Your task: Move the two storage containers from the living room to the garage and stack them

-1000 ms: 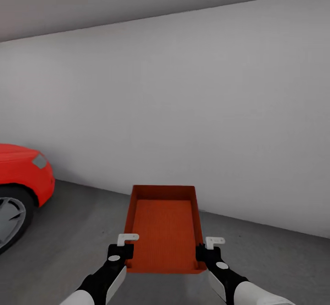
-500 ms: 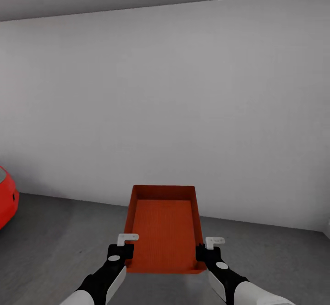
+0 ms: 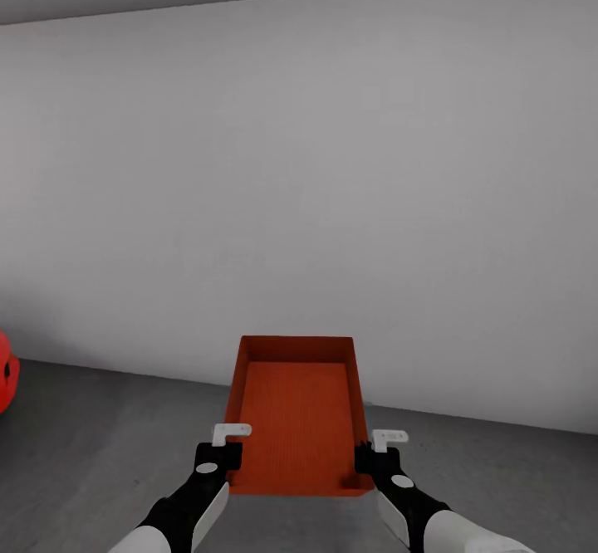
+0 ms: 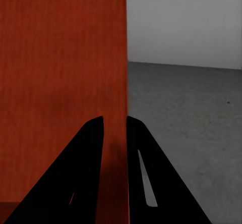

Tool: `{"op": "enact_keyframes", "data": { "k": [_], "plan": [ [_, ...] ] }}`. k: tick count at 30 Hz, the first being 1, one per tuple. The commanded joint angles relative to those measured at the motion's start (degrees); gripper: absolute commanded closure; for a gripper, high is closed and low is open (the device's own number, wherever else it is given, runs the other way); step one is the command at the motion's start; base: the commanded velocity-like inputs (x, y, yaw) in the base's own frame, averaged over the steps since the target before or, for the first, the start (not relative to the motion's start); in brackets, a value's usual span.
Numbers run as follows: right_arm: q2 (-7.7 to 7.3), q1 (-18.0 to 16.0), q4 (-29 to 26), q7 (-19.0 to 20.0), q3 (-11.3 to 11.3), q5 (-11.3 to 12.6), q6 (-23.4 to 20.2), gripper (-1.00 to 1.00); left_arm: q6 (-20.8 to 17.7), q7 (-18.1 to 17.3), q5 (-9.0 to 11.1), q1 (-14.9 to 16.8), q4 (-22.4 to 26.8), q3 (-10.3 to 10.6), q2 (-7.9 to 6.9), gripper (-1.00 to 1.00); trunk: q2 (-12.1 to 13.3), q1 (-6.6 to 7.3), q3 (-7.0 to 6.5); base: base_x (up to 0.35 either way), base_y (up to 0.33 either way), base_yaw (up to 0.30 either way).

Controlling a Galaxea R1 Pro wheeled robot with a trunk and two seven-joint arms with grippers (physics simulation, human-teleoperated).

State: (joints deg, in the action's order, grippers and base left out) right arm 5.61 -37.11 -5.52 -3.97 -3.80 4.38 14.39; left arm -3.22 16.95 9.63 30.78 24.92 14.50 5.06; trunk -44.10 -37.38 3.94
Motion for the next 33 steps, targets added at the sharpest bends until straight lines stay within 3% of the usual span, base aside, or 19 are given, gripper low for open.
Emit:
{"op": "enact_keyframes", "data": {
  "k": [1,26,33],
  "plan": [
    [-0.51,-0.1,-0.2,0.2,0.7,-0.2,0.5,1.00,-0.4,0.8,1.6,0.1,0.0,-2.7,-0.14,1.00,-0.1,-0.05,0.09,0.322,0.084,0.000],
    [-0.38,-0.1,-0.2,-0.1,0.7,-0.2,0.5,1.00,-0.5,0.7,1.6,0.1,0.0,-2.7,-0.14,1.00,-0.1,-0.05,0.09,0.322,0.123,-0.001],
    [-0.33,-0.1,-0.2,-0.3,0.7,-0.2,0.5,1.00,-0.5,0.7,1.6,0.1,0.0,-2.7,-0.14,1.00,-0.1,-0.05,0.09,0.322,0.145,-0.191]
  ]
}}
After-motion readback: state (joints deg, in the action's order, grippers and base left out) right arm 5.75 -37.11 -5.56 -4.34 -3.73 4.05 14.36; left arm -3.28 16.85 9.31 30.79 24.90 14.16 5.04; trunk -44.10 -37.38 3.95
